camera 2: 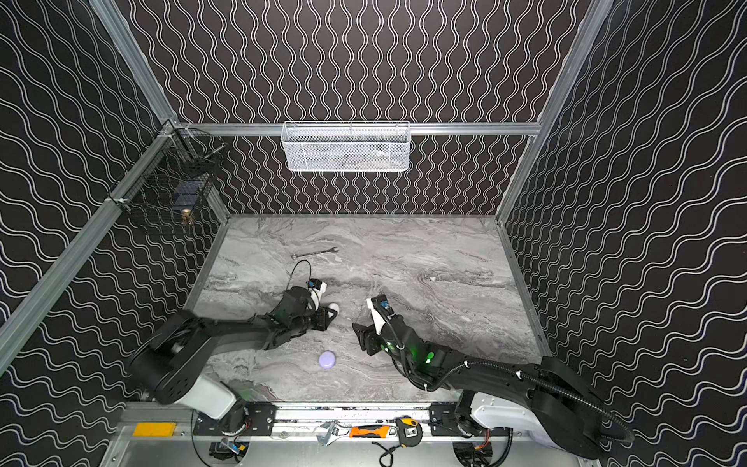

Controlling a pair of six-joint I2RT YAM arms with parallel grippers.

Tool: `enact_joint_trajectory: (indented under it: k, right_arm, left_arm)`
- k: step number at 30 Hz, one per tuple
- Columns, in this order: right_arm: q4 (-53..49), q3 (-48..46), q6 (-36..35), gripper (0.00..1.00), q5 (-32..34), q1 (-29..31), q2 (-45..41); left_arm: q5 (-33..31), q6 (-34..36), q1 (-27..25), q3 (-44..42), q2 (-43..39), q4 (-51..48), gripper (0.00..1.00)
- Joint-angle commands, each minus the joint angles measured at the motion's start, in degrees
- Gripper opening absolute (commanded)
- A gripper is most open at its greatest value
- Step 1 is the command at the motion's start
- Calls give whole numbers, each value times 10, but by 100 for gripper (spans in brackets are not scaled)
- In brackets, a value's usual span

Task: Insert the wireless bluetooth earbuds into the charging case
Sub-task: 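Set down the white case with left gripper while right gripper reaches purple case, then lower the right gripper and close it on the purple case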

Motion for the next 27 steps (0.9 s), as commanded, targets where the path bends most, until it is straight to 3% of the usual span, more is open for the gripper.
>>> enact_joint_trajectory:
  k: [1,6,13,17,19,22,27]
  right_arm:
    - [55,-23,1,67,-35,1,-7]
    - [92,-51,-27,74,-75,4,-7]
    - [122,-55,-57,95,-78,23,25]
    - [112,-25,-77,99,-86,38,77]
    - [106,-4,-92,99,-98,43,115]
    - [97,28,-115,99,-113,57,169]
    - [90,69,-159,99,-132,86,240]
  left_arm:
    - [-8,3,2,24,50,57,0]
    - [-20,-5,17,34,94,75,0]
    - [-92,39,17,6,-10,5,63]
    - [-81,74,26,6,-87,-46,75]
    - [-85,81,28,10,-117,-78,93]
    - [-99,92,32,10,-173,-128,95]
    - [-168,83,39,-41,-345,-218,94]
